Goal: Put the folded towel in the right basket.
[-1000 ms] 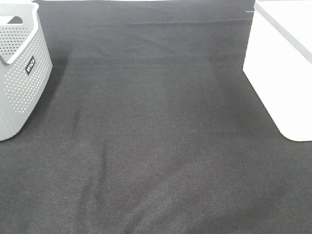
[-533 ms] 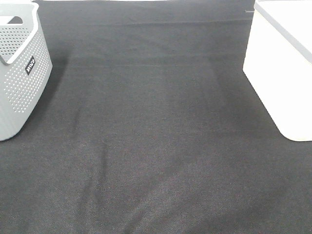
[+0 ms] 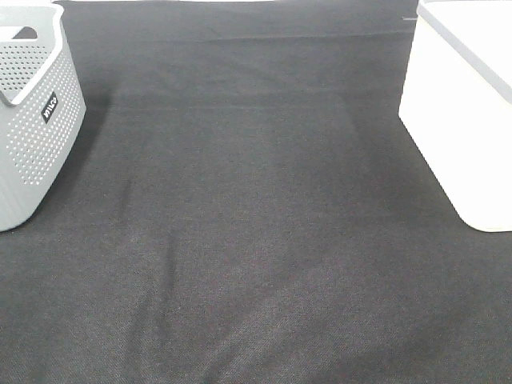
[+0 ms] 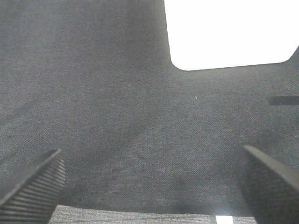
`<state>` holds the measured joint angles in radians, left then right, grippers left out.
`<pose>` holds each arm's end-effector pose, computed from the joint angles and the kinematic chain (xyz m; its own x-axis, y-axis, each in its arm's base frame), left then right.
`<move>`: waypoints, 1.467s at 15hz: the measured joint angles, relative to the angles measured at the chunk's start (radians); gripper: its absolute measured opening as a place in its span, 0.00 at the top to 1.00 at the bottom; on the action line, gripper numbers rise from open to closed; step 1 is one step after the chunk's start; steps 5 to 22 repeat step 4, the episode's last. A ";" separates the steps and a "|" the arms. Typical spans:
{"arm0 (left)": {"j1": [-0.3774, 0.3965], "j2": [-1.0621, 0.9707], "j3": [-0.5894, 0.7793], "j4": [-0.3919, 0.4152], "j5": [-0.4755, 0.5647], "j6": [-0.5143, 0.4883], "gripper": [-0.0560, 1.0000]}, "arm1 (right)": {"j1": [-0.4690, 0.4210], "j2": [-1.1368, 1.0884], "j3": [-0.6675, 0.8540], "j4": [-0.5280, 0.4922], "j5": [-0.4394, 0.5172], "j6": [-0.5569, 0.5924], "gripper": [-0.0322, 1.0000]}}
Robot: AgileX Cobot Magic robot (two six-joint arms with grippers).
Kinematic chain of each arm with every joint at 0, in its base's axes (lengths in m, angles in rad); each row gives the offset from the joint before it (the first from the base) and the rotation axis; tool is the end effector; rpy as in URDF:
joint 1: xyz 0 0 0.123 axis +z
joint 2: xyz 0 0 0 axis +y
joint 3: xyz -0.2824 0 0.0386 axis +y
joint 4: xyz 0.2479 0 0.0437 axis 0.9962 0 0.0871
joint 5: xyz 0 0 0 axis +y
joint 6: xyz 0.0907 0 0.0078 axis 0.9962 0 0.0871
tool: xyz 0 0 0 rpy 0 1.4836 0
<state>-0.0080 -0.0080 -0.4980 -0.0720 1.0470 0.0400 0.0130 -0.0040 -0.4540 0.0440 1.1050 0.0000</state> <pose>-0.0054 -0.0056 0.2779 -0.4371 0.0074 -0.8994 0.0657 0.9976 -0.0237 -0.0025 0.0035 0.2609 -0.5315 0.0128 -0.8470 -0.0358 0.9987 0.0376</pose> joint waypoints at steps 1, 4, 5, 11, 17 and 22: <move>0.000 0.000 0.000 0.000 0.000 0.000 0.02 | 0.000 0.000 0.000 0.002 0.000 0.000 0.03; 0.000 0.000 0.000 0.000 0.000 0.000 0.02 | 0.000 0.000 0.000 0.005 0.000 0.000 0.03; 0.000 0.000 0.000 0.000 0.000 0.000 0.02 | 0.000 0.000 0.000 0.005 0.000 0.000 0.03; 0.000 0.000 0.000 0.000 0.000 0.000 0.02 | 0.000 0.000 0.000 0.005 0.000 0.000 0.03; 0.000 0.000 0.000 0.000 0.000 0.000 0.02 | 0.000 0.000 0.000 0.005 0.000 0.000 0.03; 0.000 0.000 0.000 0.000 0.000 0.000 0.02 | 0.000 0.000 0.000 0.005 0.000 0.000 0.03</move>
